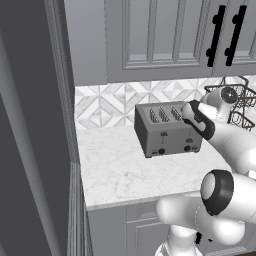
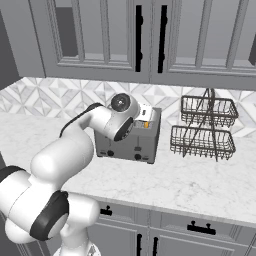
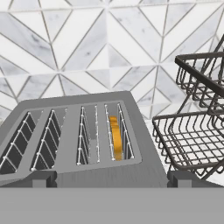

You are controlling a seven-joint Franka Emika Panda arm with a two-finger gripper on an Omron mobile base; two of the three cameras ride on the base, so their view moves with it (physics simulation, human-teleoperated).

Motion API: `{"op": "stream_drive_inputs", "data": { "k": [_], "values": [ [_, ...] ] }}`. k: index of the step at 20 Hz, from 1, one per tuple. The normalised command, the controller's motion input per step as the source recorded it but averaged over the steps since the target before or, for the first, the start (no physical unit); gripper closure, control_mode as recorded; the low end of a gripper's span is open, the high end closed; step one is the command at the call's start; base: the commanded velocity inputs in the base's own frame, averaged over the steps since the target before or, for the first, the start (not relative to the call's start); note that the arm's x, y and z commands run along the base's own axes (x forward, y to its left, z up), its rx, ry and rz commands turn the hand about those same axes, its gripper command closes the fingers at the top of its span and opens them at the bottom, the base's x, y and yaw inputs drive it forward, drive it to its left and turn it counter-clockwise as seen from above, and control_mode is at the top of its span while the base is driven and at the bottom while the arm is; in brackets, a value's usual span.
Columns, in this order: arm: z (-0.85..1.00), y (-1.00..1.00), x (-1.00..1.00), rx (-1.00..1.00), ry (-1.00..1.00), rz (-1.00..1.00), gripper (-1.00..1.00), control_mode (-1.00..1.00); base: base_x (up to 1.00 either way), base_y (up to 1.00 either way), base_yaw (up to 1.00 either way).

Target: Start the toaster. Once the lever pops up, take the bread to the plate on the dining counter.

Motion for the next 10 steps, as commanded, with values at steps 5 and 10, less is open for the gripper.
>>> {"op": "stream_drive_inputs", "data": {
  "k": [5,10],
  "values": [
    [0.0,0.0,0.0,0.0,0.0,0.0,-1.0,-1.0,0.0,0.0,0.0],
    [0.0,0.0,0.0,0.0,0.0,0.0,-1.0,-1.0,0.0,0.0,0.0]
  ]
}}
